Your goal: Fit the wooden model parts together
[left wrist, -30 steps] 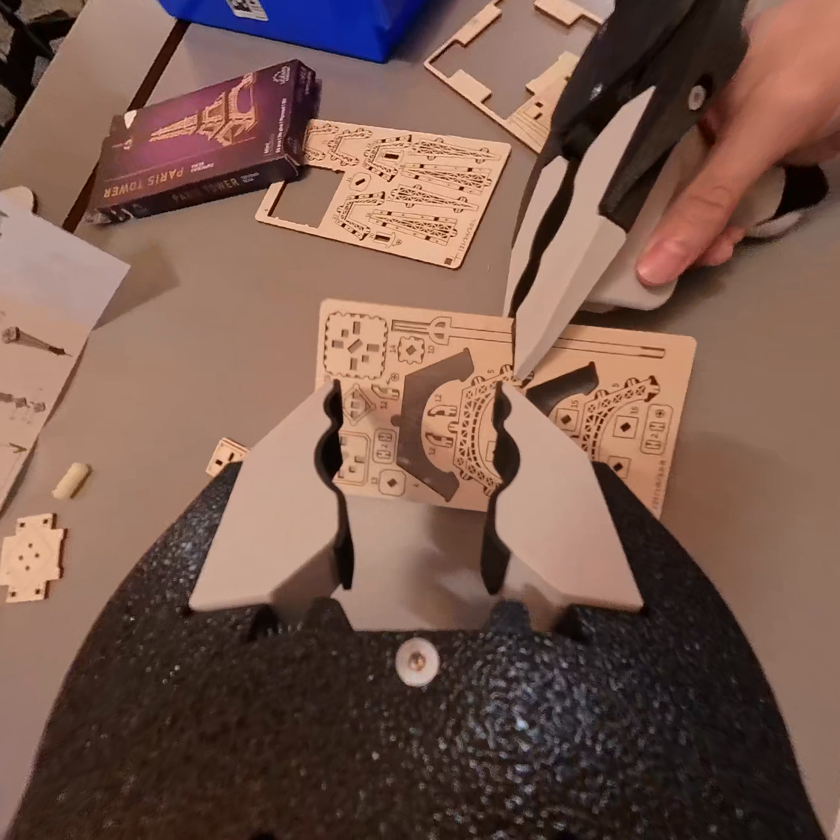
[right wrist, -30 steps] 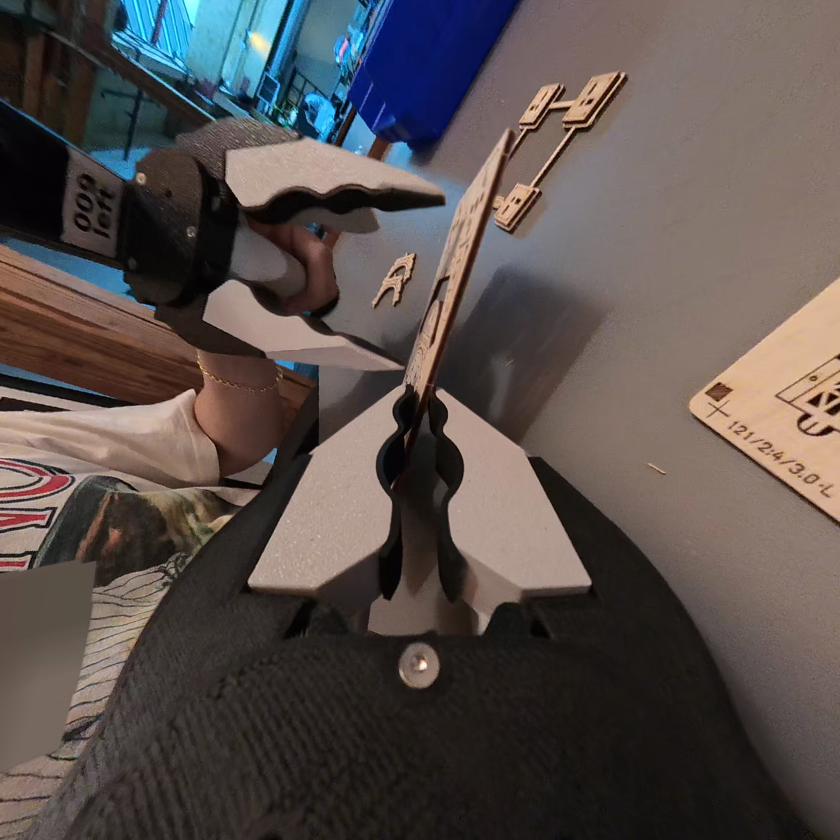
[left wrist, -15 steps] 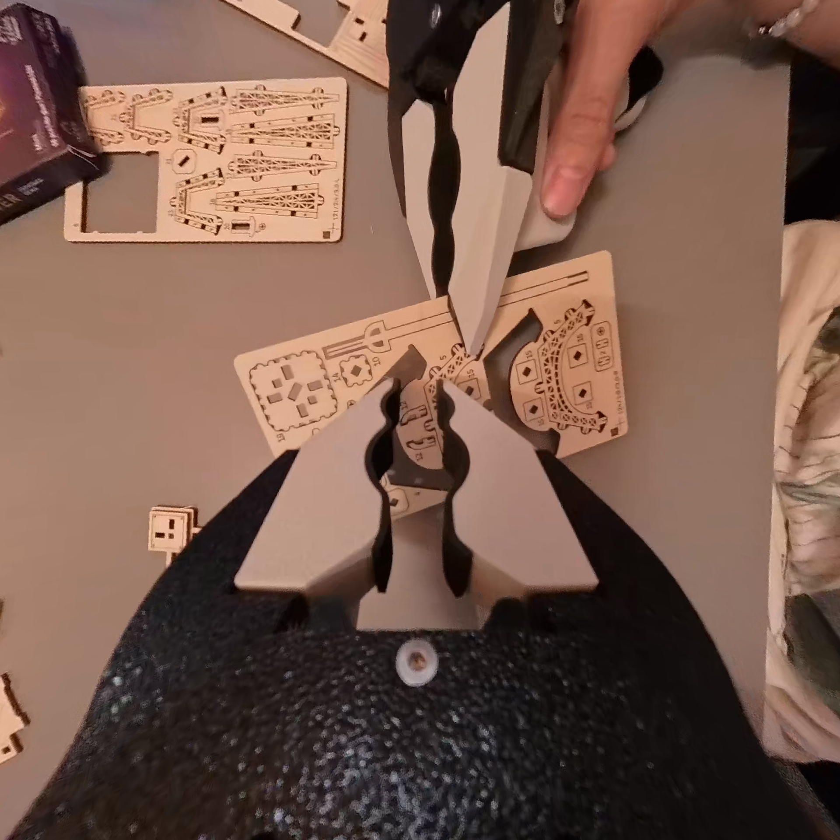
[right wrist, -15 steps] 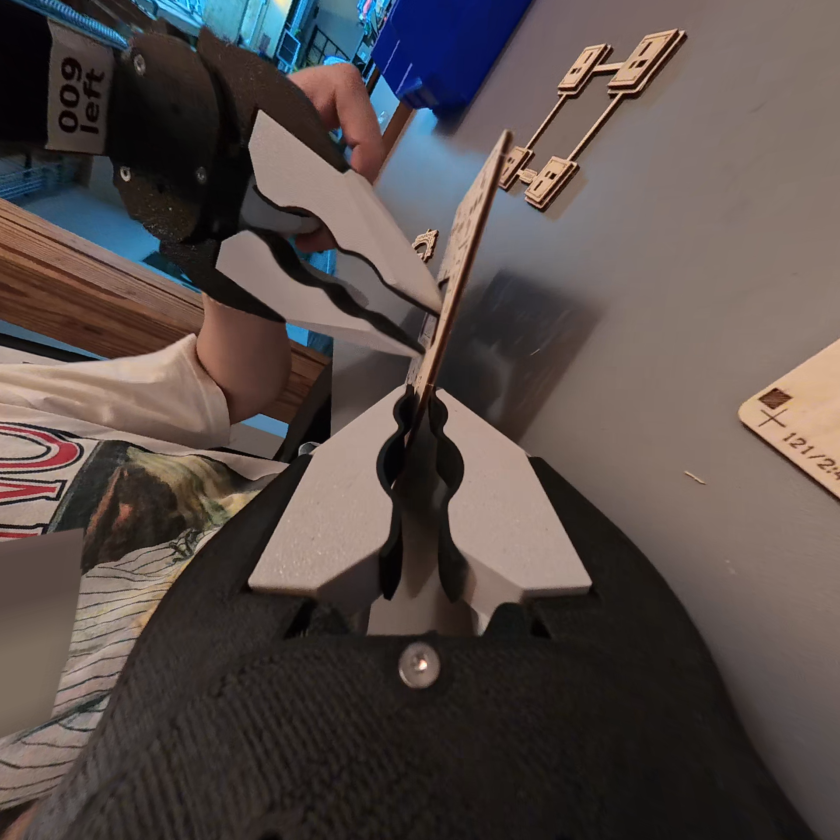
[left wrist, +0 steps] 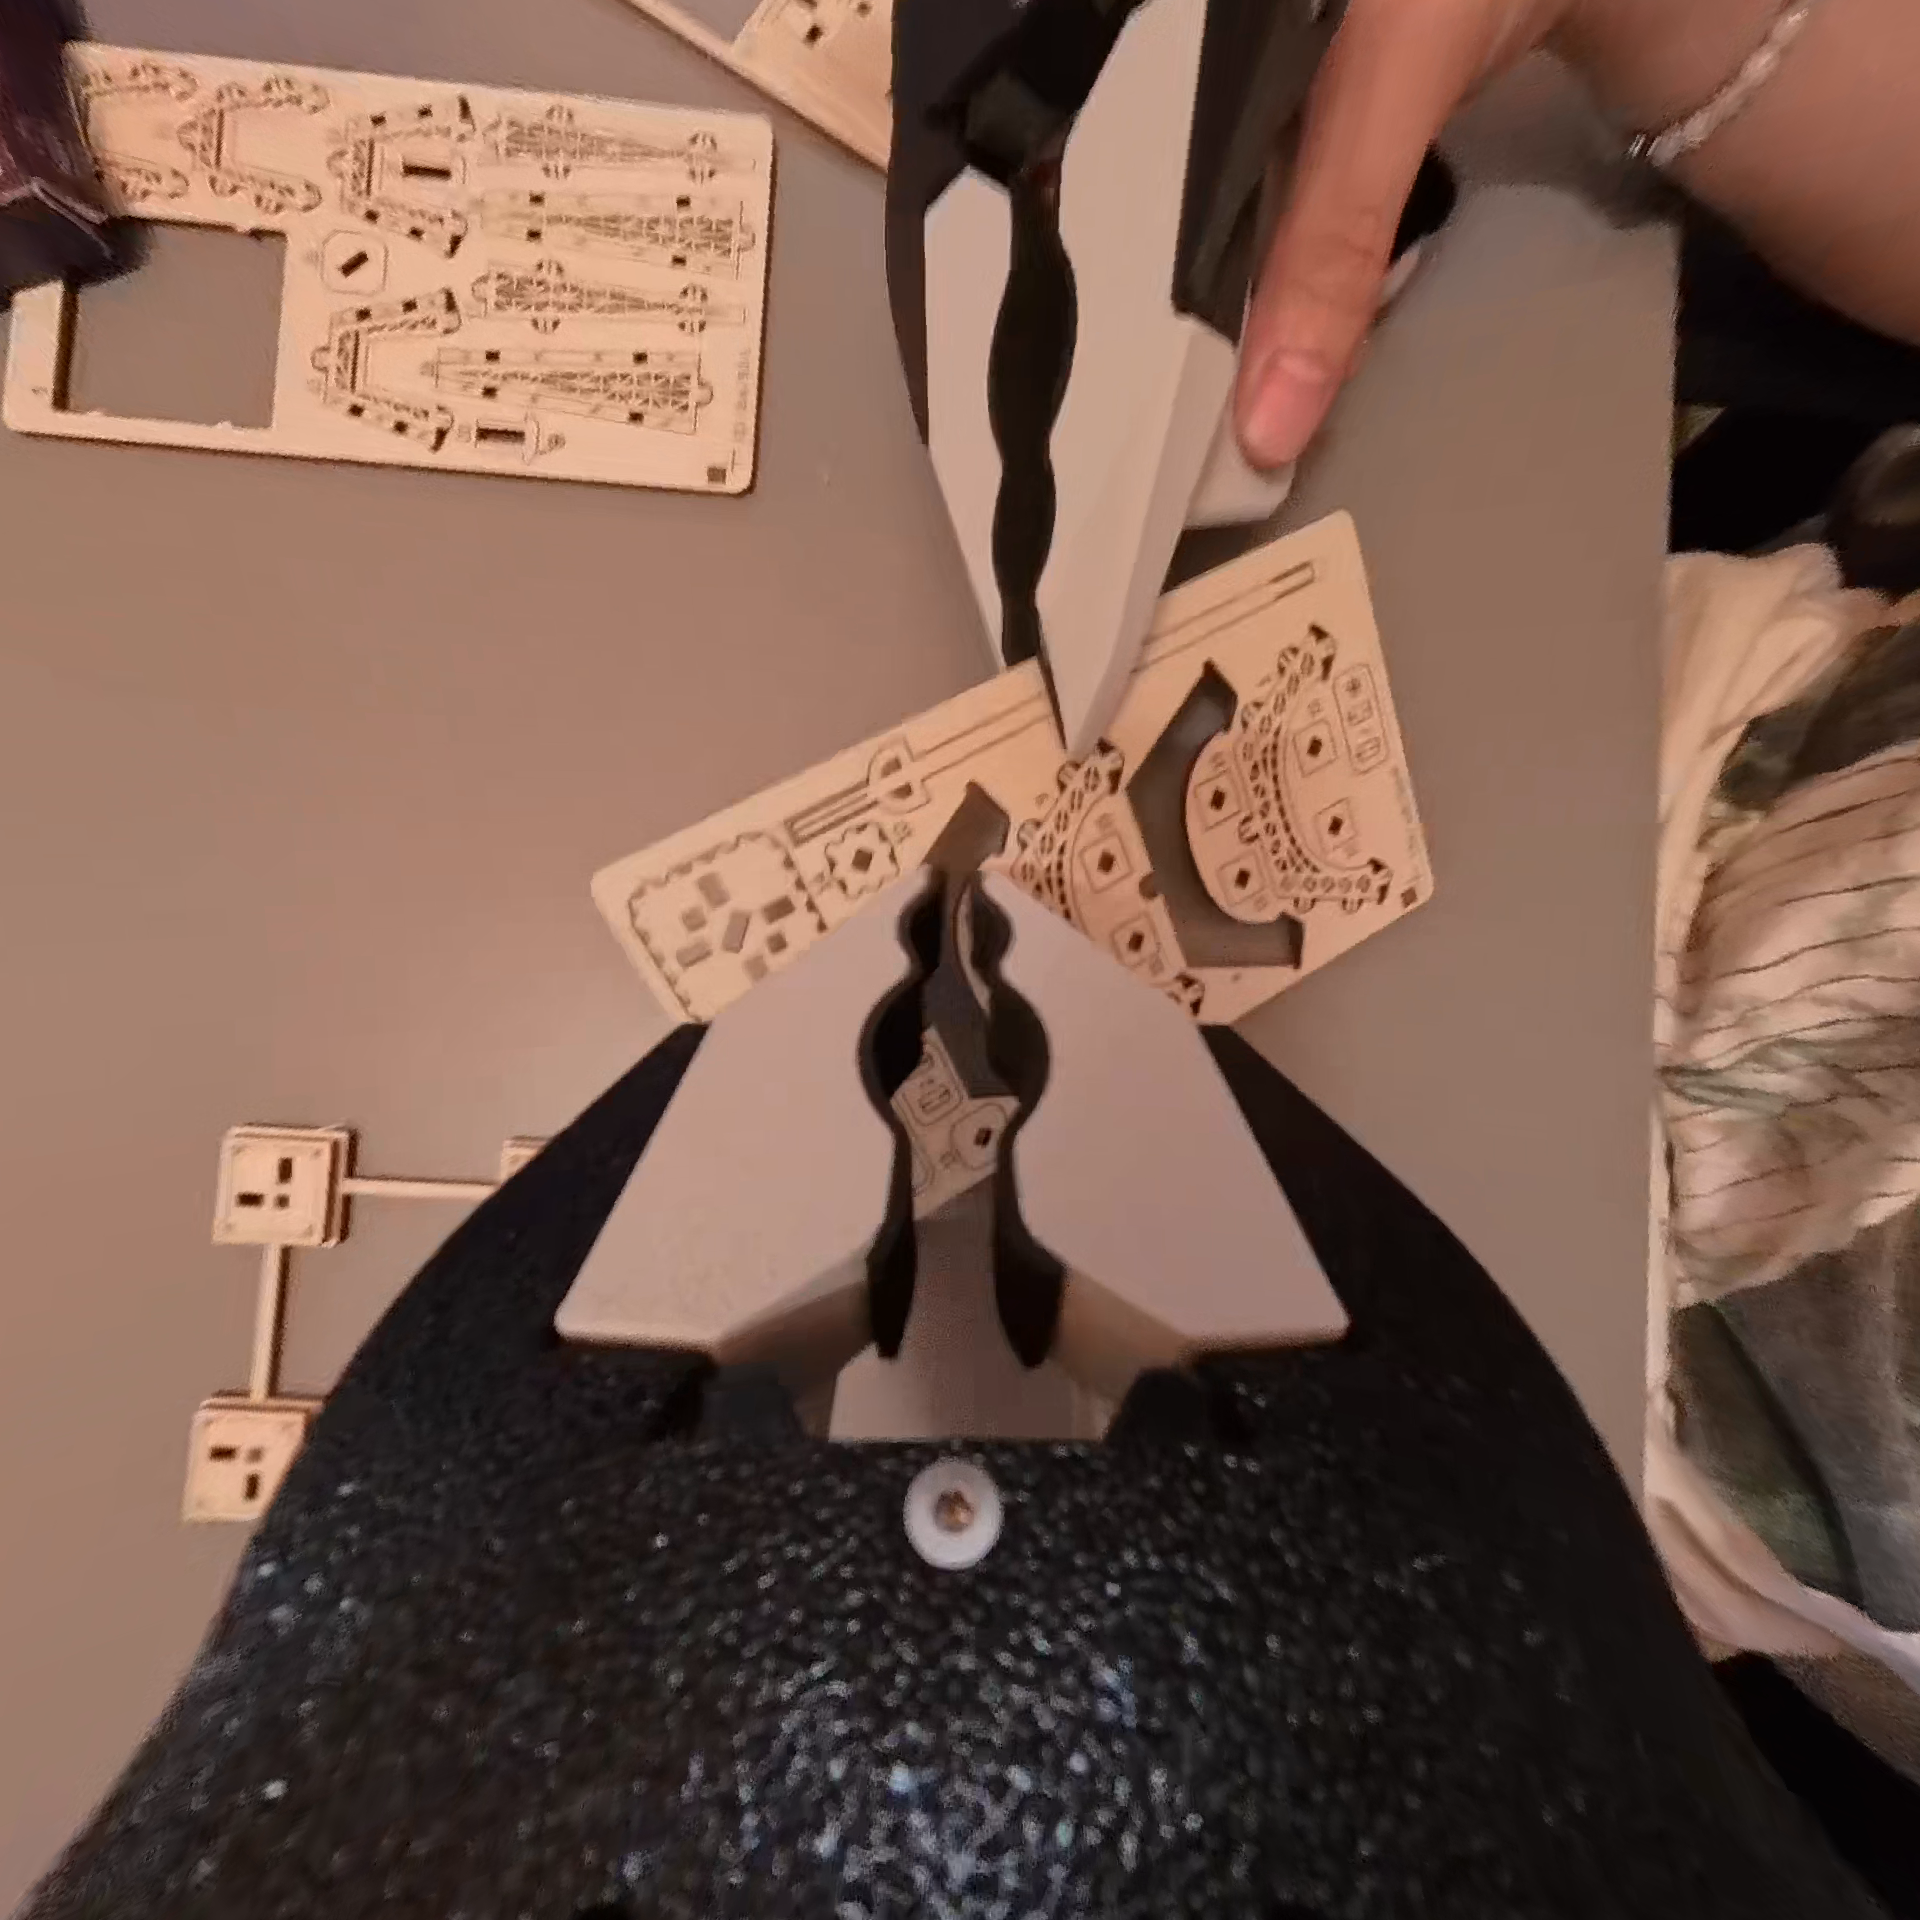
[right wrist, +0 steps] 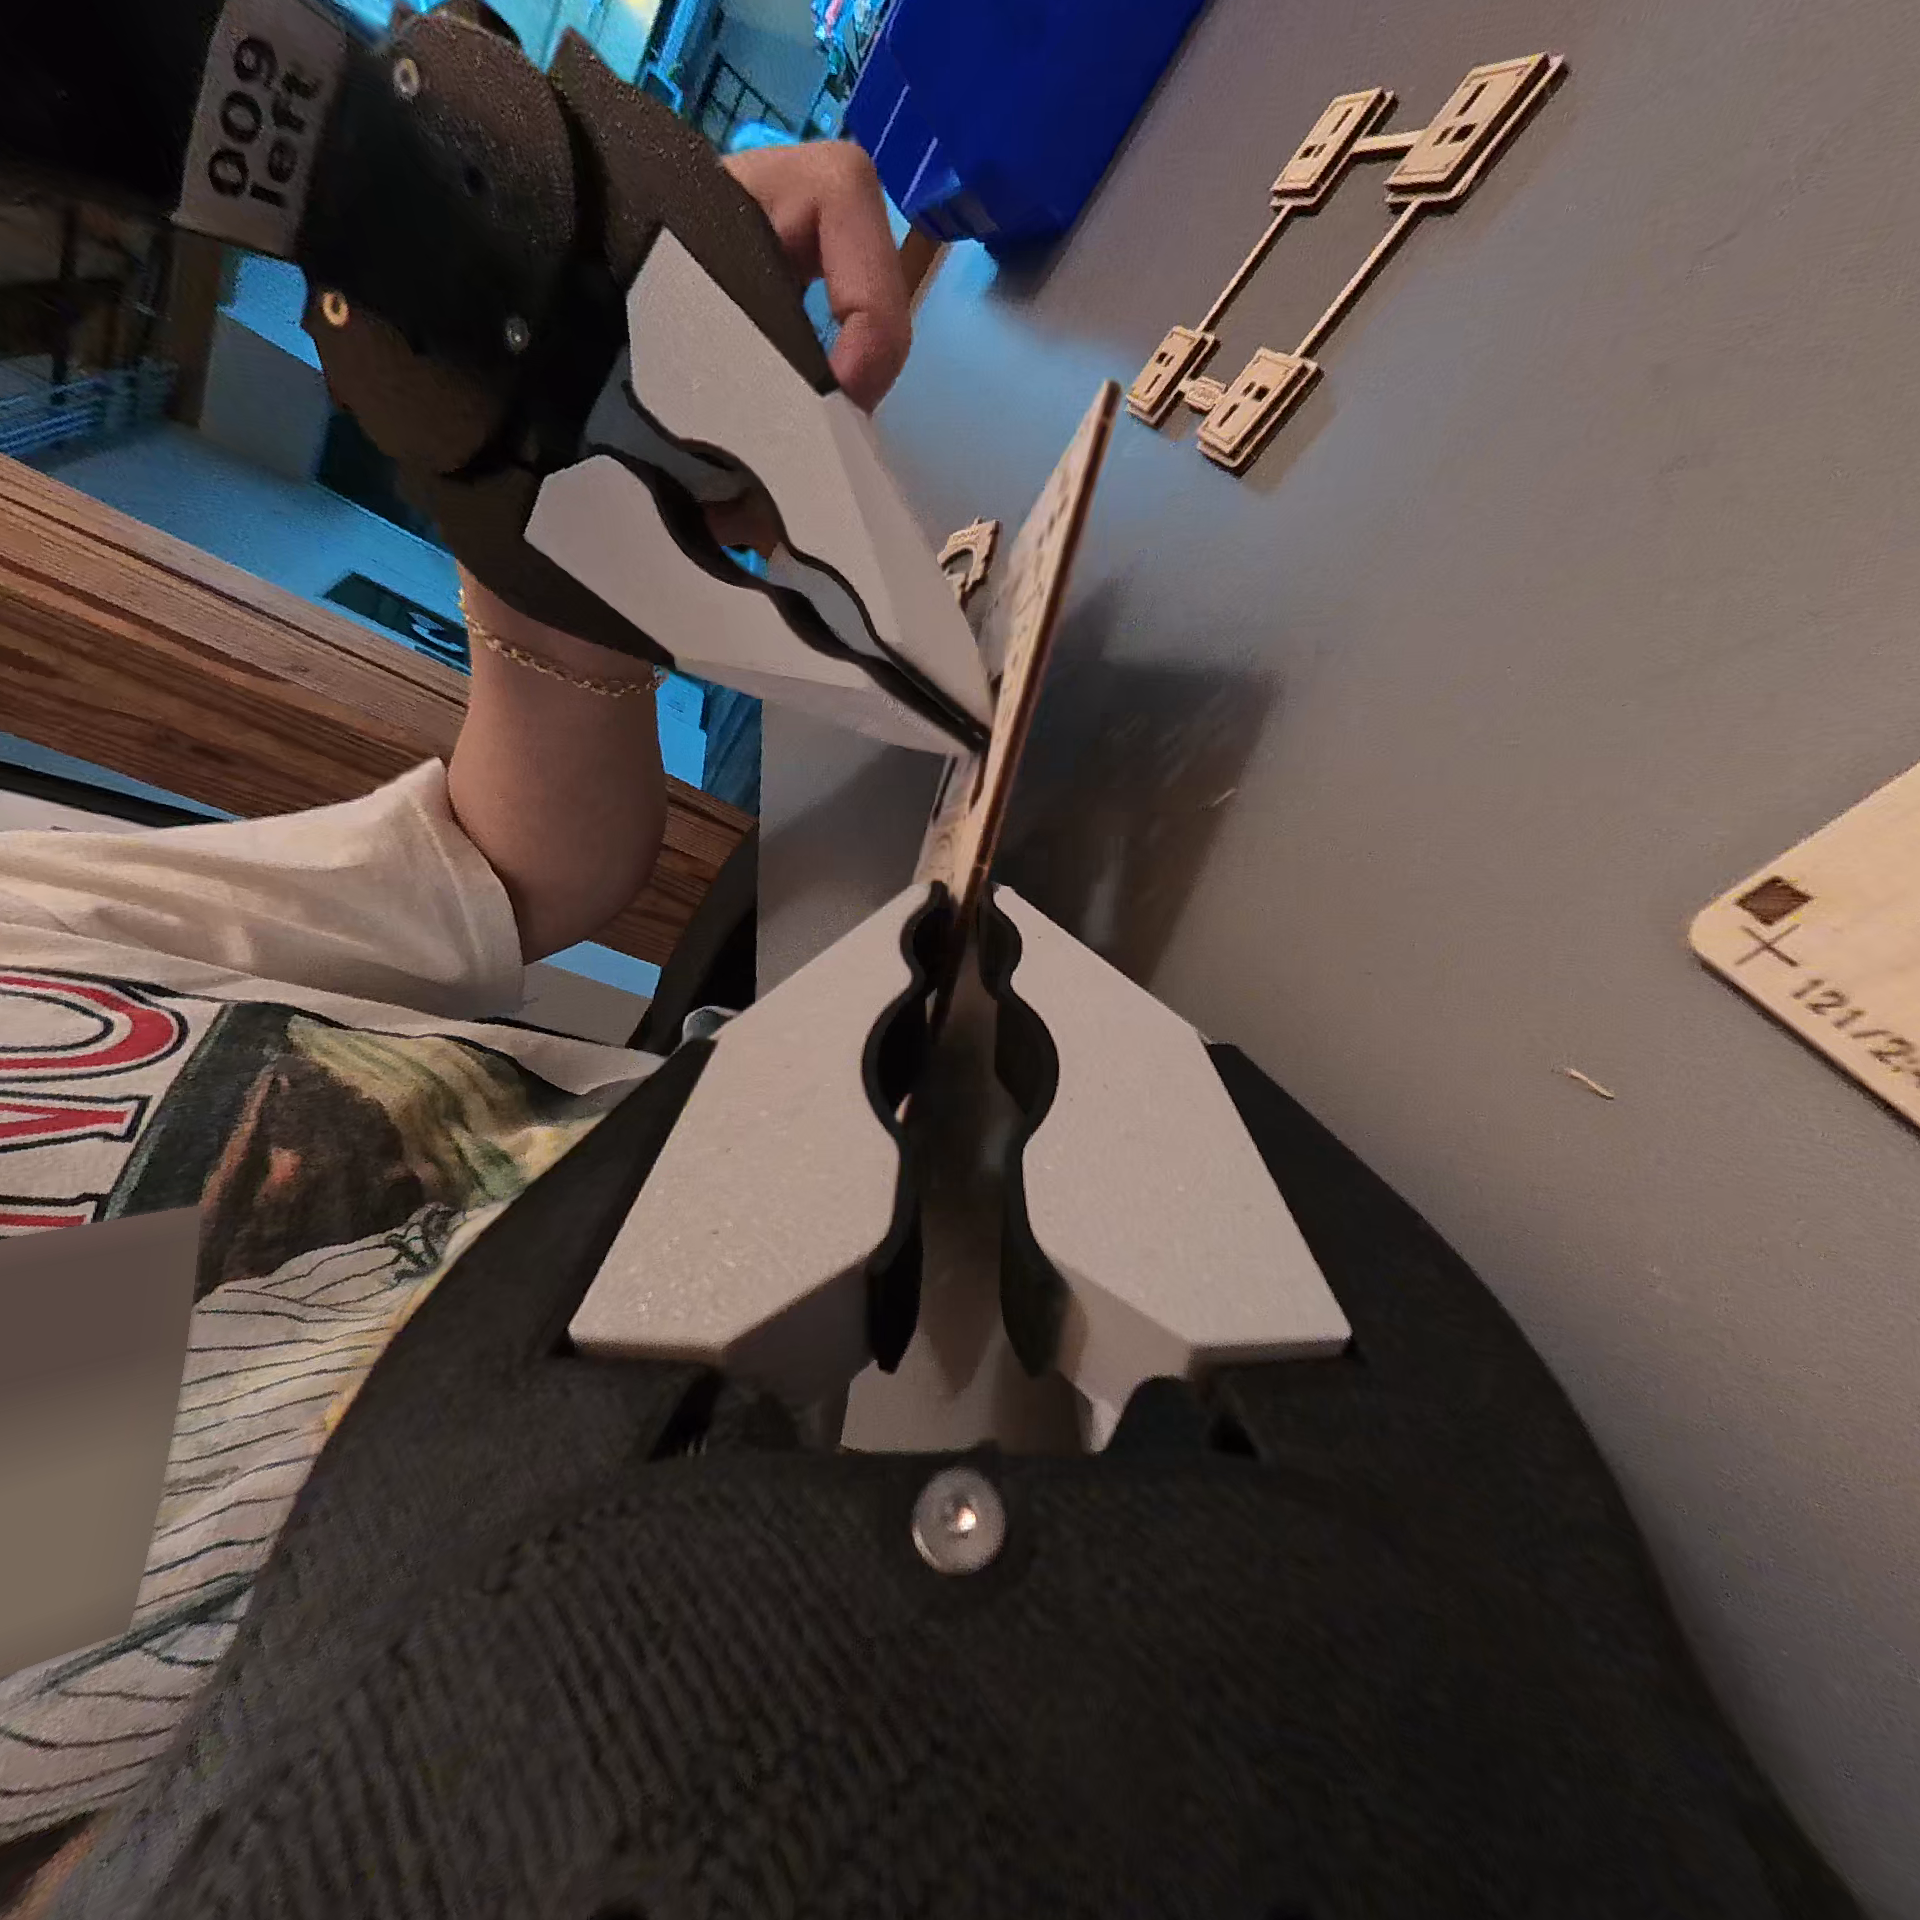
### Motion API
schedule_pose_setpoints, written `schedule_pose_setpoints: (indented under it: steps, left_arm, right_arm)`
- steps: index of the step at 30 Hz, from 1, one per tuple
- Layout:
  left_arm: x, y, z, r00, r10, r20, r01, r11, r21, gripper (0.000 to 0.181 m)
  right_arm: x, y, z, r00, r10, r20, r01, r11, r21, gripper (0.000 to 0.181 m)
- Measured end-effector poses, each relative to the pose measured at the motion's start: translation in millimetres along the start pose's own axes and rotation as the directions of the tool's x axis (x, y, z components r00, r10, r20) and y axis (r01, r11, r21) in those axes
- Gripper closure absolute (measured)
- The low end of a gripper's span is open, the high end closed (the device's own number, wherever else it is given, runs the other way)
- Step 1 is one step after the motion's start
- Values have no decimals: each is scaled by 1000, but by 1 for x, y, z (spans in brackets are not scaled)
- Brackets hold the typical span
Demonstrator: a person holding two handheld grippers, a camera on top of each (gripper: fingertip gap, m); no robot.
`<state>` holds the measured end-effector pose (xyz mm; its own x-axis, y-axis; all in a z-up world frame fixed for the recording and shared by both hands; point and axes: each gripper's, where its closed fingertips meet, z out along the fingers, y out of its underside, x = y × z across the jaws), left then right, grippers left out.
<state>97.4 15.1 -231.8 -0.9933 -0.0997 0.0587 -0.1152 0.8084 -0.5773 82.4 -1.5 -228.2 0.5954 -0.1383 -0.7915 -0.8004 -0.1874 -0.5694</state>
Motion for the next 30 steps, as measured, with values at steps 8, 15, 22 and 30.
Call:
schedule_pose_setpoints:
  steps: [8,15,22,30]
  left_arm:
    - [12,0,1,997,23,-68,-23,1000,-10,172]
    - [1,5,-1,995,-34,-96,34,999,6,175]
    - [-6,6,-3,999,-32,-42,33,999,33,174]
    - [-26,-9,-11,960,62,273,-70,997,21,126]
  right_arm:
    - [-6,0,-1,999,-24,29,23,1000,2,178]
    - [-3,-4,-2,1000,4,27,-5,999,32,170]
    - [2,-3,0,1000,3,-9,-3,1000,18,178]
    - [9,-5,0,998,12,-60,-11,1000,26,177]
